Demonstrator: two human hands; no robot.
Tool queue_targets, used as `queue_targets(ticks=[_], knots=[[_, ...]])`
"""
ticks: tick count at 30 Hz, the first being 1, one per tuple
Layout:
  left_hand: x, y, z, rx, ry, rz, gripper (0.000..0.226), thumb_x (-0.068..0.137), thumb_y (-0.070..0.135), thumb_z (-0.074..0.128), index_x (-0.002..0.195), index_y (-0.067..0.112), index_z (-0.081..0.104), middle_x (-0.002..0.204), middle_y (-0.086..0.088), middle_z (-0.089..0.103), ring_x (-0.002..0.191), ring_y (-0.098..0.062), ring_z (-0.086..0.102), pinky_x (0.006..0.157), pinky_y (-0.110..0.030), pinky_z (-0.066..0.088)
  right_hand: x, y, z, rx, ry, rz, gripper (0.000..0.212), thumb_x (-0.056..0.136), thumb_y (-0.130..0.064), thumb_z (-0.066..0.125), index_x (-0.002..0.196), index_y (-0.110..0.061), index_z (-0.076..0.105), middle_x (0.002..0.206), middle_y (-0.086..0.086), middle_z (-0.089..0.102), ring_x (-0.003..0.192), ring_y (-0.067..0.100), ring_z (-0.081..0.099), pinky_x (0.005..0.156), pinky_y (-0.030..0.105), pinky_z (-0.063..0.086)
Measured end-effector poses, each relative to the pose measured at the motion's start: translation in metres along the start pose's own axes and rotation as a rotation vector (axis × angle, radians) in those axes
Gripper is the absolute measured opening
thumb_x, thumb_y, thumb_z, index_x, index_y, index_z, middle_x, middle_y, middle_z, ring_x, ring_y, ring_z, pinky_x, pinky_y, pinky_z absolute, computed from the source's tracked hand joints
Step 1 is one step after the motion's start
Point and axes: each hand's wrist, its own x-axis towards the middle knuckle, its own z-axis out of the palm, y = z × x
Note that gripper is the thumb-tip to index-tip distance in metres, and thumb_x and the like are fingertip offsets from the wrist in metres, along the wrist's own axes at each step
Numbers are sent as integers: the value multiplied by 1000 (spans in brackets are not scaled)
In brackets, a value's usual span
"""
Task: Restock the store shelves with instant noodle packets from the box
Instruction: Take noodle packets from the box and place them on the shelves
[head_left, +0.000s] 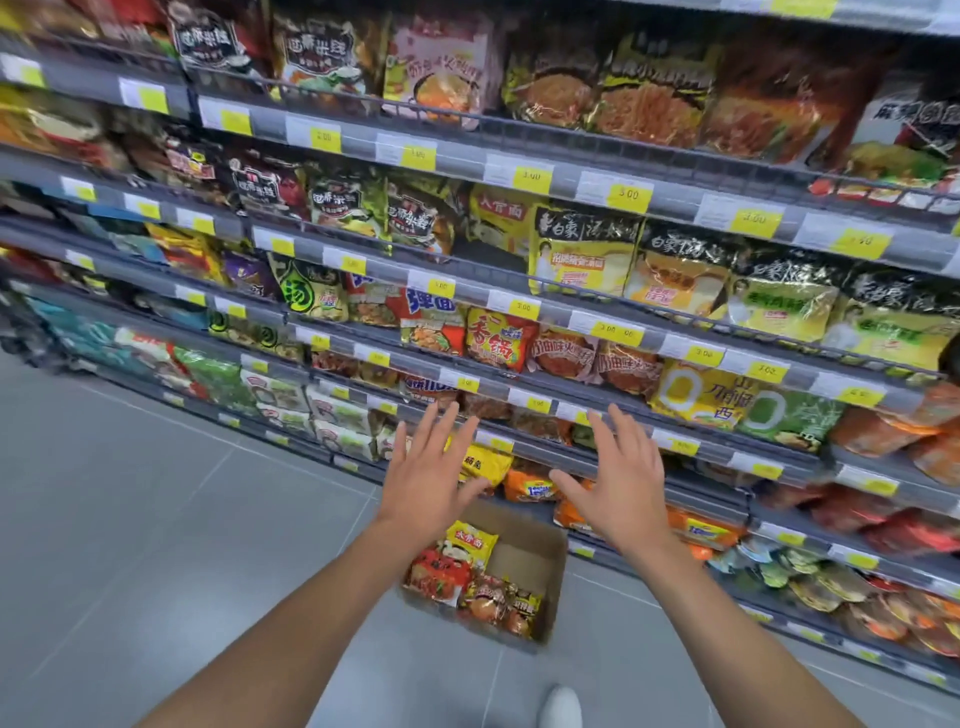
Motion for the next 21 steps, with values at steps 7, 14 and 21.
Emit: queue_targets(ticks=[7, 14, 21], knots=[[-20, -34, 22, -15, -27, -27, 76, 97, 68, 32, 159, 31, 11, 169, 1, 0, 155, -23, -7, 124, -56, 5, -4, -16, 23, -5, -70, 7, 90, 84, -73, 53, 156, -27, 25, 165, 0, 17, 153, 22, 13, 123, 52, 14], [6, -38, 45, -6, -91, -41, 78, 97, 69, 30, 160, 29, 8, 168, 0, -4, 154, -24, -9, 124, -55, 7, 22, 0, 51, 9, -136, 24, 89, 84, -73, 52, 155, -29, 24, 165, 0, 17, 152, 22, 13, 123, 50, 13], [41, -42, 70, -2, -123, -33, 78, 96, 68, 30, 160, 29, 8, 168, -1, -3, 154, -24, -11, 124, -54, 6, 53, 15, 82, 20, -207, 17, 91, 84, -73, 54, 156, -30, 21, 165, -2, 15, 152, 21, 13, 123, 48, 12]])
